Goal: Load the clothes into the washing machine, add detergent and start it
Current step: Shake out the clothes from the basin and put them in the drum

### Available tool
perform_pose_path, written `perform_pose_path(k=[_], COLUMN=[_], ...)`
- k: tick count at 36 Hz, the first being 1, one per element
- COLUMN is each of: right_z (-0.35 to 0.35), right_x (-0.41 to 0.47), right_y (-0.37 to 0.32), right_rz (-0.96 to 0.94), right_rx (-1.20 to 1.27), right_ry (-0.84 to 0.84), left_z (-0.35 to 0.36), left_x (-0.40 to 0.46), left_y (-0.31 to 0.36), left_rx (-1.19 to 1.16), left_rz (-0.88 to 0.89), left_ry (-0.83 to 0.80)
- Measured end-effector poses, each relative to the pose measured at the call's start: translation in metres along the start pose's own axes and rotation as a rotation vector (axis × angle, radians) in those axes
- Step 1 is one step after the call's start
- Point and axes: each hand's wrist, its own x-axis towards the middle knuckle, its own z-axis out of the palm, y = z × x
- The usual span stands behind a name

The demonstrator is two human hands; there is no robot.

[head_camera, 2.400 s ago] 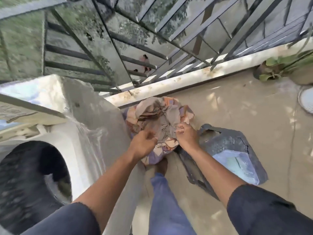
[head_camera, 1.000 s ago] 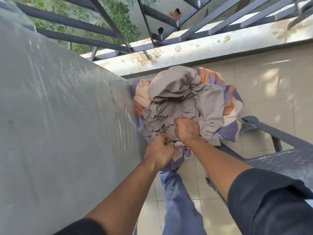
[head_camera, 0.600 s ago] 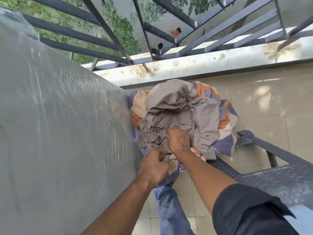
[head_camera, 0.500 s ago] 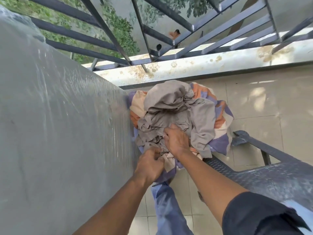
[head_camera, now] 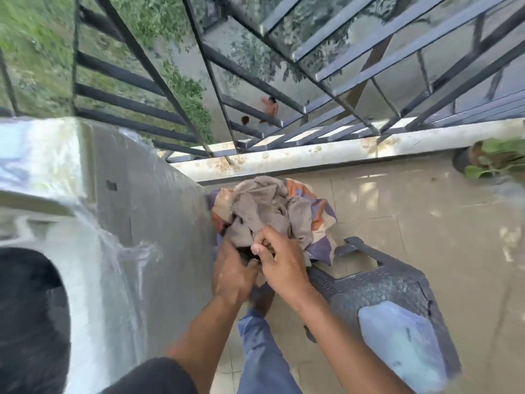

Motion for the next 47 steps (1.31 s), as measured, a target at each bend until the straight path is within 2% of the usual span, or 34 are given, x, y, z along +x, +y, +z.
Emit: perform_pose_path(k=[9,15,19,22,27,30,34,36,42,47], right_z=[-0.086,-0.116,-0.135,-0.146,-0.148,-0.137,-0.117,-0.107,-0.081,-0.077], right_x=[-0.058,-0.092,-0.108,-0.119,-0.138,-0.144,-0.146,-0.144,-0.129,-0.126], right_y=[-0.118,-0.157,-0.163,-0.156,-0.149,-0.151,-0.15,-0.147,-0.146,-0.142], right_rz=[-0.049,-0.179,-0.208,-0.203,-0.176,-0.165,-0.107,-0.014,0.154,0.295], right_rx=[0.345,0.367,0.26,0.133,0.041,0.021,-0.18,-0.264,-0.379,-0.548], right_ry=[-0.028,-0.016,0.104,0.219,0.32,0.32,0.246,0.192,0.184,0.167], left_z=[-0.059,-0.1,-0.136,-0.165,-0.21,-0.227,-0.238,-0.241,-0.259,-0.286], left_x=[-0.07,-0.106,-0.125,-0.136,-0.16,-0.184,-0.209,-0.222,-0.254,-0.267], left_y=[0.051,0.081,0.098,0.112,0.143,0.168,0.188,0.193,0.193,0.191], left_rx=[0.055,0.15,0.141,0.152,0.098,0.07,0.042,0.049,0.035,-0.087], left_rz=[0.141,0.284,0.42,0.46,0.656,0.797,0.925,0.973,1.089,1.111], left_ry=[0.02,0.073,0.152,0.131,0.104,0.038,-0.026,-0.06,-0.148,-0.138])
